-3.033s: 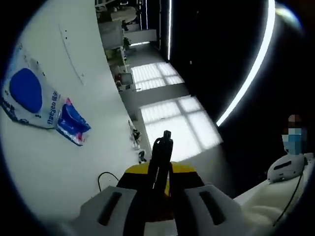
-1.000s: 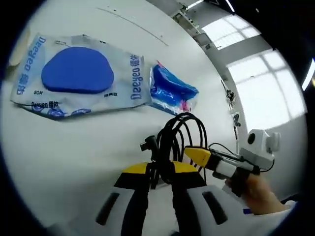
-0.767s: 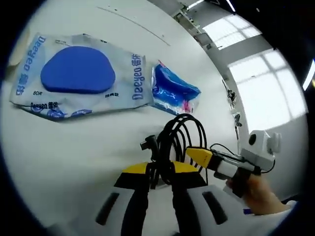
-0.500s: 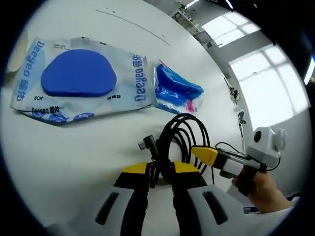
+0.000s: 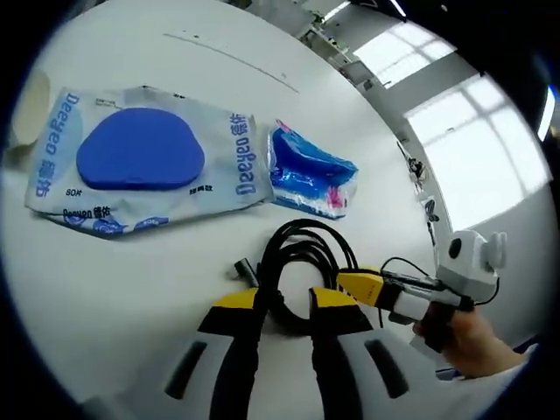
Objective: Arrange the tabletop items into an orderly group along one side of the table until the central work area is clear of visible clutter.
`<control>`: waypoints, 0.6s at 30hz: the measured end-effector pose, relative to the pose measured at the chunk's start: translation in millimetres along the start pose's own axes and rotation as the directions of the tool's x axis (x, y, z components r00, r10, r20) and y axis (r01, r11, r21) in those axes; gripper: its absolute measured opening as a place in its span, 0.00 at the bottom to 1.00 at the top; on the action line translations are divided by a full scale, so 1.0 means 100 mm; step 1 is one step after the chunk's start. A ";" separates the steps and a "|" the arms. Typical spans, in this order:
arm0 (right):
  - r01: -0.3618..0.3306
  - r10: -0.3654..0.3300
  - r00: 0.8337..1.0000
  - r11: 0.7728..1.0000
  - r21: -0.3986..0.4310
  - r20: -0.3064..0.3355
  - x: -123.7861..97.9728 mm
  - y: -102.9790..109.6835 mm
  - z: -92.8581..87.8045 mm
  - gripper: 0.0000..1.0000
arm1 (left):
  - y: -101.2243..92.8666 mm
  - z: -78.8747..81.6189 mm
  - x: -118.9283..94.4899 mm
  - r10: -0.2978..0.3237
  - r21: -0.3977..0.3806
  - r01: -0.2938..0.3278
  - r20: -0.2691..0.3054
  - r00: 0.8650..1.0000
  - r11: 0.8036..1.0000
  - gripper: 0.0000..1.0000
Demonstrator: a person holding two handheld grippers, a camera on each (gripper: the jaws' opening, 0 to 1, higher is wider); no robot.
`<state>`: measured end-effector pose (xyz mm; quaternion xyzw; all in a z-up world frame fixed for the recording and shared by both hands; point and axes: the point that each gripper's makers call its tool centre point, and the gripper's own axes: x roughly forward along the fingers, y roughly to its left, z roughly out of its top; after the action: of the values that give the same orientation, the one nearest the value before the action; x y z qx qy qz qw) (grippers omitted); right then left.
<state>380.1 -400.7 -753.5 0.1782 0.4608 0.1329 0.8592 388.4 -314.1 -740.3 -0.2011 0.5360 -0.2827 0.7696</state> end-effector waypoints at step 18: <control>0.002 0.015 0.994 0.987 -0.162 0.104 -0.13 0.01 0.08 0.68 | 0.15 0.10 -0.14 0.070 0.232 -0.093 0.106 0.992 0.968 0.90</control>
<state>379.5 -406.6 -739.4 0.1161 0.4021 0.1631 0.8934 397.2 -293.8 -736.1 -0.0995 0.4682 -0.3024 0.8243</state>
